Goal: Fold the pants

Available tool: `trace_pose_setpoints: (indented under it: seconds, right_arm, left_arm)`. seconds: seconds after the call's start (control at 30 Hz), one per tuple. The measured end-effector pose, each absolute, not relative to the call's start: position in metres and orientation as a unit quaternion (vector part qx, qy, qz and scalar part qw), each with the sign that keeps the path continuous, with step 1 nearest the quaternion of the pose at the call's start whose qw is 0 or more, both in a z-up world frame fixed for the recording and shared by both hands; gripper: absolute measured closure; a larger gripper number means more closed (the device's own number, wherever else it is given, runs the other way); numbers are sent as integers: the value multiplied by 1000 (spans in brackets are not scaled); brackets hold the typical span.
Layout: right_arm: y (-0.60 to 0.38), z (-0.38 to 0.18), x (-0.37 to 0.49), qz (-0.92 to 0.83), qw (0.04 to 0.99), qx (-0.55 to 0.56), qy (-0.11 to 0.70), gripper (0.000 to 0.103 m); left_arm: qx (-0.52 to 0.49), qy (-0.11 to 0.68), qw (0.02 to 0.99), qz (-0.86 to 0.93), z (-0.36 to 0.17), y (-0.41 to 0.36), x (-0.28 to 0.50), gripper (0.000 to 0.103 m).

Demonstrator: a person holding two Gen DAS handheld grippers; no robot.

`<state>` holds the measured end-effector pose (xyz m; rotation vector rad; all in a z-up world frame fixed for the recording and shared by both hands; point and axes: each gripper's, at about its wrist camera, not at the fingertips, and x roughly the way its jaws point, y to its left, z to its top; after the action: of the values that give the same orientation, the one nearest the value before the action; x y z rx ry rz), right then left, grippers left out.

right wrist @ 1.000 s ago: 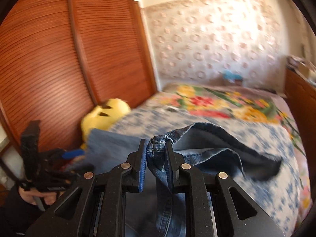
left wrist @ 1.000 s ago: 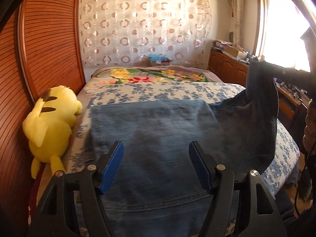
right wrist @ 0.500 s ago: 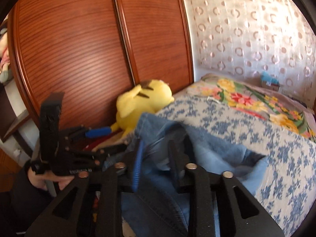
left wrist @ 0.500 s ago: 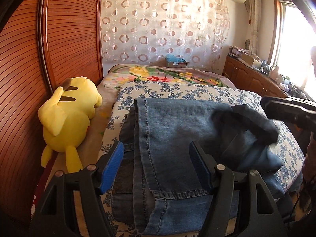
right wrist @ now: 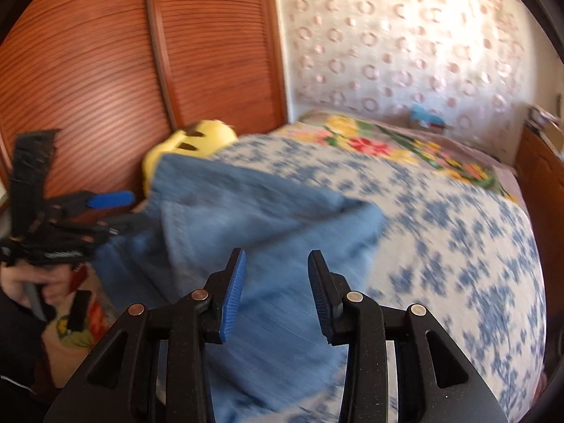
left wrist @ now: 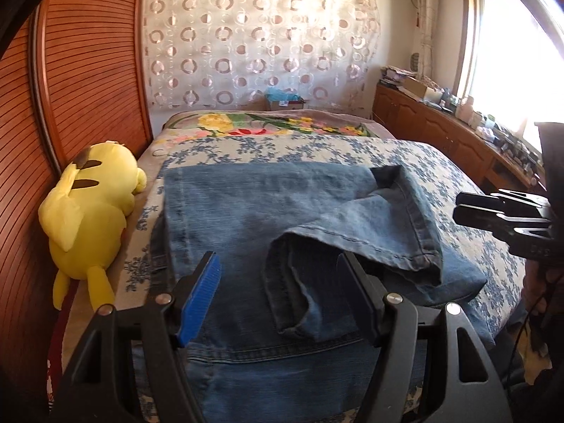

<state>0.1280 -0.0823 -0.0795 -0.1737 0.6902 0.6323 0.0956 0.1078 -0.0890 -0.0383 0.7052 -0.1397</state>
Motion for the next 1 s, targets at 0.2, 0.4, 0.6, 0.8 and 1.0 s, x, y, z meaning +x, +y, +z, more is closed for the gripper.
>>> trace_pose_setpoints:
  seconds: [0.2, 0.4, 0.6, 0.8, 1.0]
  right_arm:
    - [-103, -98, 136, 290, 886, -73, 355, 61]
    - [-88, -100, 135, 309, 877, -67, 361, 56]
    - [-69, -99, 135, 328, 868, -53, 369, 51]
    - [-60, -106, 134, 333, 860, -35, 386, 46]
    - [-57, -113, 139, 331, 852, -18, 405, 46]
  left_arm:
    - [-4, 355, 932, -69, -98, 96, 93, 35]
    - [-12, 360, 930, -69, -108, 98, 86, 36]
    - [-12, 358, 931, -76, -113, 98, 81, 62]
    - [-3, 349, 934, -79, -113, 95, 77, 77]
    - [-5, 343, 936, -84, -111, 96, 74, 83]
